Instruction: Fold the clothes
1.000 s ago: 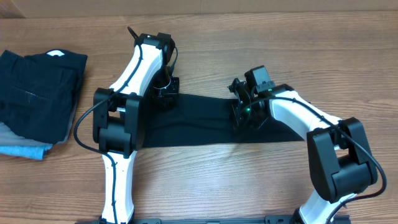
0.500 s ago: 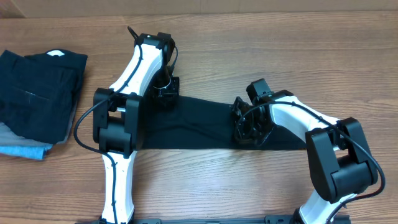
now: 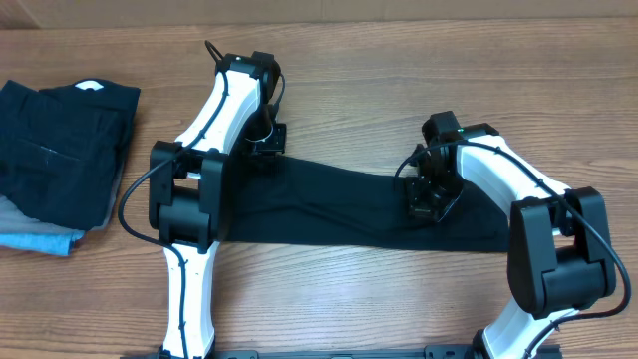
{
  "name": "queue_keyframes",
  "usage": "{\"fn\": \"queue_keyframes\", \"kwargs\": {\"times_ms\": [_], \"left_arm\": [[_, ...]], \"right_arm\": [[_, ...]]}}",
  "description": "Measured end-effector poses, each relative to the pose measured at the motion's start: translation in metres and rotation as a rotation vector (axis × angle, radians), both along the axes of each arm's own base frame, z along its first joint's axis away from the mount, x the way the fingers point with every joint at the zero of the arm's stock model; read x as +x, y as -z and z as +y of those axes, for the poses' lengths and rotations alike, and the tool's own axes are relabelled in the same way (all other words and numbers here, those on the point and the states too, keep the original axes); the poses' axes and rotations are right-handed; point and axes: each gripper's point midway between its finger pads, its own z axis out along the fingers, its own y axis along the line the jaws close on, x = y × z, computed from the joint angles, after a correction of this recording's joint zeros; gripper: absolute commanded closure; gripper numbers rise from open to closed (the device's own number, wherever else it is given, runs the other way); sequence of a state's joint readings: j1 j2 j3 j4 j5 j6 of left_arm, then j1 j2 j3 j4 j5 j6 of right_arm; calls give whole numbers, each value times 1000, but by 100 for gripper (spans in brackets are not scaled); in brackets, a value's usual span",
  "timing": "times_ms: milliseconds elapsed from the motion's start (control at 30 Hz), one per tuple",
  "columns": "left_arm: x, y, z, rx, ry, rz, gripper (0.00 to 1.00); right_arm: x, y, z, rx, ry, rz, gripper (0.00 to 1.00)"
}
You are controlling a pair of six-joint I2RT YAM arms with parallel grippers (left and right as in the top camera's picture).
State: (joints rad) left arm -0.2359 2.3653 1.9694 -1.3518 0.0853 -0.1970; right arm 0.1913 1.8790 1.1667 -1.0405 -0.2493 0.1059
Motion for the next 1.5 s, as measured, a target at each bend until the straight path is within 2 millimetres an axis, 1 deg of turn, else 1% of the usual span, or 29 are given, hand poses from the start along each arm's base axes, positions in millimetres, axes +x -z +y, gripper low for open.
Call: {"fn": "queue_keyframes", "kwargs": {"times_ms": [67, 100, 167, 200, 233, 300, 367, 433, 467, 500, 567, 600, 667, 733, 767, 833, 900, 1000, 1167, 1233, 1300, 1400, 1433, 1500], "left_arm": [[-2, -6, 4, 1, 24, 13, 64], [-1, -15, 5, -12, 26, 17, 62], [9, -42, 5, -58, 6, -9, 62], [9, -50, 3, -78, 1, -13, 63], [4, -54, 0, -96, -5, 7, 72], [-7, -55, -6, -112, 4, 51, 77], [-20, -49, -19, -117, 39, 94, 76], [-44, -32, -33, -107, 87, 165, 76], [-48, -26, -37, -104, 98, 175, 76], [-53, -15, -40, -106, 111, 179, 76], [-65, 0, -38, -99, 110, 219, 74], [-69, 7, -35, -100, 105, 229, 74], [-65, 9, -35, -97, 109, 204, 73], [-55, 12, -34, -88, 115, 155, 71], [-50, 13, -33, -85, 115, 130, 70], [-42, 13, -27, -83, 98, 103, 70], [-37, 13, -21, -89, 77, 92, 70], [-35, 12, -16, -97, 60, 94, 69], [-35, 12, -16, -97, 57, 94, 67], [-35, 12, -16, -97, 57, 95, 66], [-35, 12, -16, -96, 57, 94, 65], [-35, 12, -16, -92, 58, 93, 65], [-35, 12, -15, -90, 59, 93, 65], [-36, 12, -14, -87, 58, 96, 64]], "right_arm": [[3, 3, -9, -66, 49, -4, 96], [4, 3, -13, -88, 64, -8, 96], [9, 4, -15, -110, 100, -24, 96], [12, 5, -16, -112, 110, -34, 96], [14, 8, -16, -114, 119, -48, 96], [14, 11, -16, -113, 127, -54, 96], [14, 11, -16, -111, 132, -59, 96], [15, 11, -16, -110, 136, -63, 96], [15, 11, -16, -110, 137, -67, 96], [15, 11, -16, -109, 138, -68, 96], [16, 11, -15, -107, 140, -74, 96], [21, 12, -15, -103, 141, -92, 96], [30, 12, -13, -93, 145, -132, 96], [42, 12, -11, -79, 147, -181, 96], [53, 12, -9, -66, 150, -227, 96], [67, 11, -6, -52, 151, -284, 96], [70, 10, -5, -48, 144, -298, 96], [55, 11, -10, -74, 134, -240, 96], [42, 9, -26, -169, 124, -182, 96], [30, 4, -39, -223, 127, -112, 96], [27, -2, -49, -249, 141, -83, 96], [19, -3, -62, -278, 160, -46, 96], [18, -4, -68, -296, 170, -42, 96], [10, -5, -88, -350, 220, -2, 96]]}}
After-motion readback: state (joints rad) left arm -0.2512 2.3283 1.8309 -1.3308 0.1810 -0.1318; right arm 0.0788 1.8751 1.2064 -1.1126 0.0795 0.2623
